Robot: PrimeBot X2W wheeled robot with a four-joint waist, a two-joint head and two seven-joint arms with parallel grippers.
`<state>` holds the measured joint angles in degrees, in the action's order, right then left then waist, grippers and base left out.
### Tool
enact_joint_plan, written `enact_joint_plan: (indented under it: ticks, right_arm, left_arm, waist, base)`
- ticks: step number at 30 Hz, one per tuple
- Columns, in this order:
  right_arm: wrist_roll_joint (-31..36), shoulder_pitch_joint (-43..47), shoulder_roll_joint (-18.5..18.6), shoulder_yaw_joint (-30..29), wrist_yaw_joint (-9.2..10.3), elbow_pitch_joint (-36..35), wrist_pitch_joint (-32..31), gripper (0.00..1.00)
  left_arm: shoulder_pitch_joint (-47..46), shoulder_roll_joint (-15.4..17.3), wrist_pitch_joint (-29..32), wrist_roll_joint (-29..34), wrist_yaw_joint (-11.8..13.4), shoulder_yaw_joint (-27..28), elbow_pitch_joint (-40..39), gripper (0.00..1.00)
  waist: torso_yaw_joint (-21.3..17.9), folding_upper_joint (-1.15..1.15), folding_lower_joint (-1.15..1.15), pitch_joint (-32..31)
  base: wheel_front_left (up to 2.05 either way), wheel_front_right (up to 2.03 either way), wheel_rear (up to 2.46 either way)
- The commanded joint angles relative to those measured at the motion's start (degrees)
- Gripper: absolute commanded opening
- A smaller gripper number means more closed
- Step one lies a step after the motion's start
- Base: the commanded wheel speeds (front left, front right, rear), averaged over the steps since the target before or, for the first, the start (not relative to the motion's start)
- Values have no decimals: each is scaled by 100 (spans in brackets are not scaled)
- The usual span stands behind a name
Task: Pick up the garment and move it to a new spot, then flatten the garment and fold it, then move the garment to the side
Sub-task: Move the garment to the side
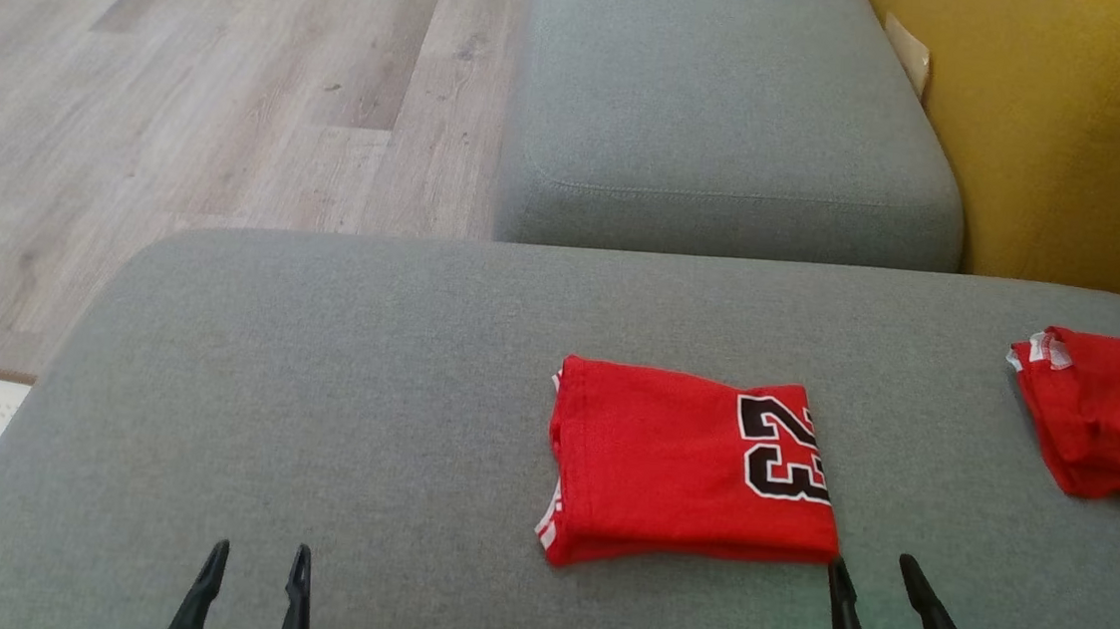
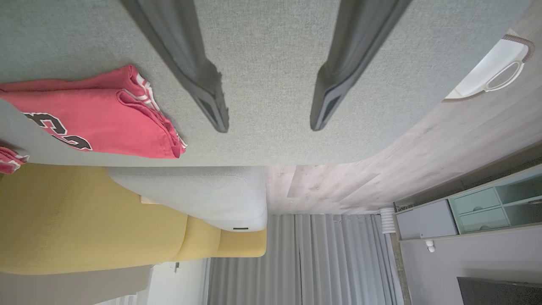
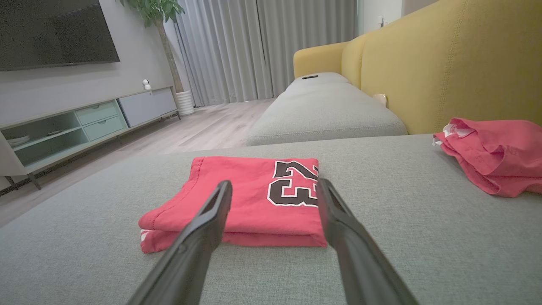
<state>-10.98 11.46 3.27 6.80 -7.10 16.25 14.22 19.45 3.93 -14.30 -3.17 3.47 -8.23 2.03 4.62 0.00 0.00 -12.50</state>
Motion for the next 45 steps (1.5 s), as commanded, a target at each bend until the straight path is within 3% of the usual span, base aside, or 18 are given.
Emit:
enact_joint_plan:
  ticks: [1,18,33,41,45]
  right_arm:
    - [58,-171,34,124,-39,-161,77,100]
    - [60,-243,11,196,-39,-77,77,100]
    - [4,-707,178,130,-39,-9,78,100]
    - [-240,-1743,597,133,-39,845,46,100]
    - [-605,-2372,801,109,-39,1416,-365,100]
  left_arm:
    - [-232,-55,-70,48,-35,244,-168,100]
    - [-266,-86,-70,50,-1,254,-110,100]
    - [-541,-99,-70,108,-64,10,-178,100]
    - [-905,-103,-70,94,-122,-308,-222,100]
    - [-1127,-104,-70,65,-104,-509,-285,100]
  waist:
    - [-3,0,0,21]
    - [-85,0,0,156]
    - [57,0,0,758]
    - [270,0,0,1174]
    - [392,0,0,1474]
  base:
    - [0,0,0]
    - [0,0,0]
    - [0,0,0]
    - [0,0,0]
    - [0,0,0]
